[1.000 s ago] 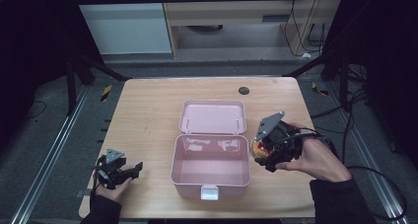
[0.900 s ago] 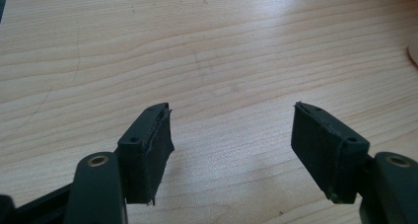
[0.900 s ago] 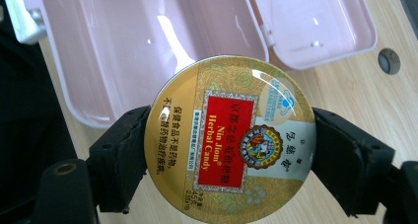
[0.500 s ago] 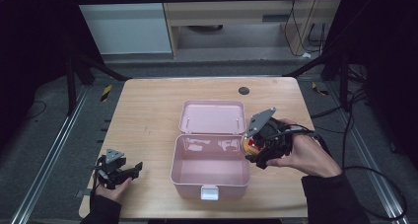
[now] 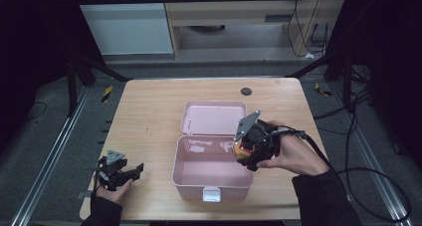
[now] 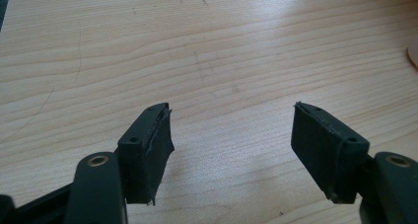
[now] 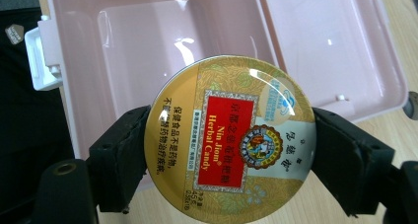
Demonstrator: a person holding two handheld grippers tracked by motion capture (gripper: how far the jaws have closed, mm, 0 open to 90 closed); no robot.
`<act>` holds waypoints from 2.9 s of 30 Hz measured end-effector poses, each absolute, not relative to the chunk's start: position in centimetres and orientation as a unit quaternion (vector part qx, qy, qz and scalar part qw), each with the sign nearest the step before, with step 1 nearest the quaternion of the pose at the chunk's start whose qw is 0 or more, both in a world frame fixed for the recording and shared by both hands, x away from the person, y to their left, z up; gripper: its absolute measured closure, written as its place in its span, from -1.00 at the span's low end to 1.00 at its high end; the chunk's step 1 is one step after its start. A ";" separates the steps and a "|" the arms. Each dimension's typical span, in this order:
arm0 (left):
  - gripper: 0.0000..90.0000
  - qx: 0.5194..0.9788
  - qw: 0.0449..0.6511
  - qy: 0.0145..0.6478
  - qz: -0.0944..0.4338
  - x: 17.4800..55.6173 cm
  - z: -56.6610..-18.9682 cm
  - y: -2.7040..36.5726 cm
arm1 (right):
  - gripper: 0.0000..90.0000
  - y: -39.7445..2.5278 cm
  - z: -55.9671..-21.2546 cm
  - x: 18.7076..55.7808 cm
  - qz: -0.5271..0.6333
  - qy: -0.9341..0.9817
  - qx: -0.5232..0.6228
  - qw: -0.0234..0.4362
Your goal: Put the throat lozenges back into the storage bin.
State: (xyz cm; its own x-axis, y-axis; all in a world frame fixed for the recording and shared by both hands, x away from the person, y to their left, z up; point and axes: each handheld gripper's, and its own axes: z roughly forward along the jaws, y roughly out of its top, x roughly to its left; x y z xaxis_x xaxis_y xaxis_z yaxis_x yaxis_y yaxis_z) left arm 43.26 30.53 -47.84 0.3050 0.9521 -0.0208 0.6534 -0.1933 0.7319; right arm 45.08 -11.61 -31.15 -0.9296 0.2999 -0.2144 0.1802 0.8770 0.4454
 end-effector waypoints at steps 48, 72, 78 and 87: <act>-0.30 0.738 0.329 0.544 0.228 43.3 -47.8 30.6 | -0.54 -9.4 -38.1 45.7 0.179 0.975 0.096 0.088; -0.30 0.739 0.328 0.543 0.227 43.3 -47.9 30.6 | -0.56 -9.0 -39.2 46.4 0.143 0.981 0.103 0.082; -0.30 0.738 0.328 0.544 0.227 43.3 -47.8 30.6 | -0.54 -9.2 -38.6 46.2 0.161 0.977 0.106 0.087; -0.30 0.738 0.328 0.544 0.227 43.2 -47.8 30.6 | -0.57 -10.5 -36.5 46.0 0.219 0.958 0.139 0.121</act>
State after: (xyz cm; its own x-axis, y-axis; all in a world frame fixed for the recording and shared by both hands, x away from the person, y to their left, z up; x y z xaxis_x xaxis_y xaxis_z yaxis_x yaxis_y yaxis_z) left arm 43.24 30.59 -47.83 0.3056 0.9519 -0.0216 0.6535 -0.1932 0.7319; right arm 45.98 -10.50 -36.53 -0.9319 0.3201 -0.1705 0.2140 0.8649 0.4540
